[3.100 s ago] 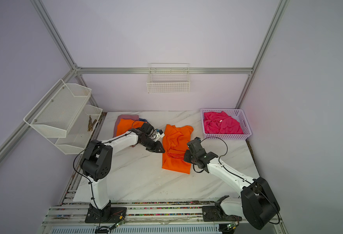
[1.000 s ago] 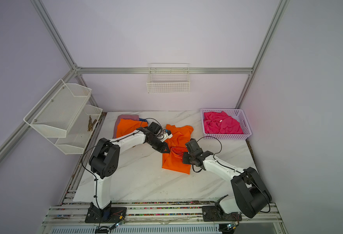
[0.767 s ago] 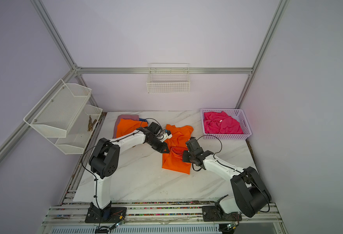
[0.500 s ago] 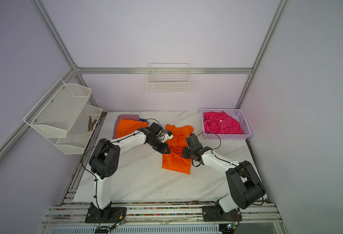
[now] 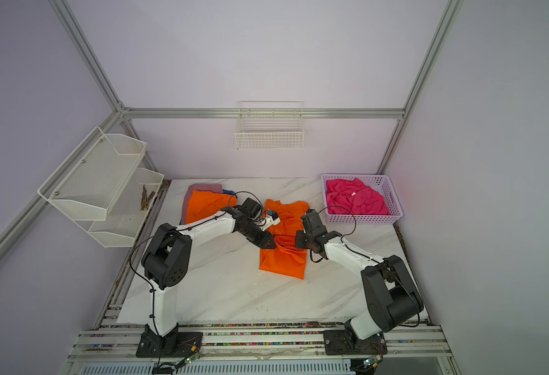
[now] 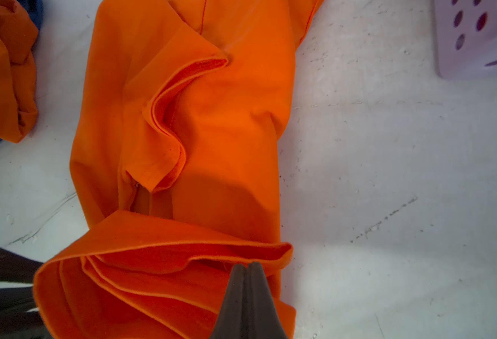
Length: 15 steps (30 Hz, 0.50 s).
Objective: Fold and stack t-shirts
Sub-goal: Smooth out the T-shirt at the center of the board.
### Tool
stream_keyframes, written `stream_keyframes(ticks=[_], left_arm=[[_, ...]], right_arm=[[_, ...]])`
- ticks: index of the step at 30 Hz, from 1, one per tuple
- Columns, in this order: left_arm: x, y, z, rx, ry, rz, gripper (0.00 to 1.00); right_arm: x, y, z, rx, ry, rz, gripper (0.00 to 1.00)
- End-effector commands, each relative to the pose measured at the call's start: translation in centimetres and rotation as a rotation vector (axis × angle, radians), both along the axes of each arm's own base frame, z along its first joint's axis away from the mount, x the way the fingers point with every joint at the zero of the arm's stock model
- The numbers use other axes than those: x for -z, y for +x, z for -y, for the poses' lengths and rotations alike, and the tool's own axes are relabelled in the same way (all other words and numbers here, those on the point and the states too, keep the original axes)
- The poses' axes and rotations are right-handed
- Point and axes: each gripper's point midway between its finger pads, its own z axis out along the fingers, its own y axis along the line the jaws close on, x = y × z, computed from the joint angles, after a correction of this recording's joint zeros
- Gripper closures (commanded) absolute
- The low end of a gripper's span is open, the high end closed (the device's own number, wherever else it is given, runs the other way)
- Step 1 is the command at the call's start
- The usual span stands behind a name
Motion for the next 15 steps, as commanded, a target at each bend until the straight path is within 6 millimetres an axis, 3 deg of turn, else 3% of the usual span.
stream_keyframes(ticks=[1,3,6,10,15], left_arm=[[-2.0,0.7,1.9,0.030,-0.074,0.049,0.74],[-1.8,0.7,2.3,0.036,-0.080,0.047,0.74],[-1.5,0.8,2.9,0.047,-0.083,0.050,0.74],[-1.0,1.1,3.1,0.059,-0.083,0.052,0.74],[0.4,1.3,3.1,0.065,-0.053,0.051,0.74]], right_arm=[[-2.3,0.4,0.5,-0.001,-0.020,0.045,0.82],[-2.7,-0.3,1.2,-0.004,-0.046,0.038,0.65],[-3.5,-1.6,2.2,0.005,-0.077,0.035,0.58],[-3.7,-3.2,3.6,0.035,-0.086,0.030,0.53],[-2.5,-5.0,3.3,0.023,-0.044,-0.028,0.54]])
